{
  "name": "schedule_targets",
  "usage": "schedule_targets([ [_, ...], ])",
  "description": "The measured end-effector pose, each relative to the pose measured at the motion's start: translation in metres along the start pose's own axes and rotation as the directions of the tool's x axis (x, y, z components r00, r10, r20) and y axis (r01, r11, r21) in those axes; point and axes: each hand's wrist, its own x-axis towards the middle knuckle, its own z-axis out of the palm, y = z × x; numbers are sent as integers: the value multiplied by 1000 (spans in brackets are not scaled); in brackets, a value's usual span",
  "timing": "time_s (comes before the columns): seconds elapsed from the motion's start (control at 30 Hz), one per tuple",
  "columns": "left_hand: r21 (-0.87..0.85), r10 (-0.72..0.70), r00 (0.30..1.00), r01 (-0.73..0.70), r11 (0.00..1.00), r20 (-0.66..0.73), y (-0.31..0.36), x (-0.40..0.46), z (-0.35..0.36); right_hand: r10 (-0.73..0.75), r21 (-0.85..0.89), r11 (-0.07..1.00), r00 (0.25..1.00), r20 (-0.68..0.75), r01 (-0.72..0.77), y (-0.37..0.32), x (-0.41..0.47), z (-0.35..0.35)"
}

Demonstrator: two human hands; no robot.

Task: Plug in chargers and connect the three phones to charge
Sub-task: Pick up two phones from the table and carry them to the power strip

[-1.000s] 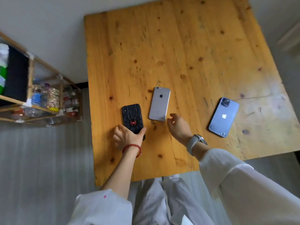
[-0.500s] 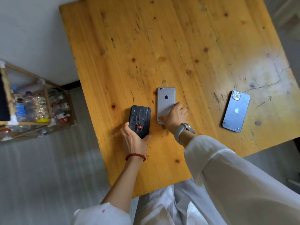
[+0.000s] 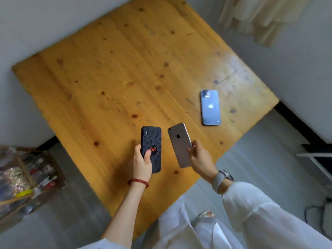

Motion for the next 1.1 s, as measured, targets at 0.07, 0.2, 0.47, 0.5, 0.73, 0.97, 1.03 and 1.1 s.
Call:
schedule_targets([
  [0.07,-38,116,981,-111,993,152,41,-27,37,80,98,993,985,-155,-65,48,-38,-38],
  [0.2,13,271,941,-279,960,205,72,-49,73,184,249,961,946,-266,-117,88,-74,-65],
  [0.47,-39,510,649,-596,802,564,145,-249,231,518,529,826,636,-571,-198,283,-259,-138],
  [0.5,-51,523,605,-623,780,600,147,-280,251,564,553,803,581,-587,-222,308,-287,-141],
  [0.73,-153,478,220,-766,625,850,157,-472,372,826,792,563,155,-541,-235,443,-454,-148],
  [0.97,-284,366,-114,-845,454,924,164,-619,493,926,939,334,-155,-343,-80,539,-553,-156],
  [1.03,-314,334,-174,-847,429,926,168,-664,534,935,957,286,-204,-289,-47,575,-575,-166],
  [1.1,-341,306,-224,-844,414,925,175,-711,577,939,969,246,-244,-241,-12,616,-598,-182],
])
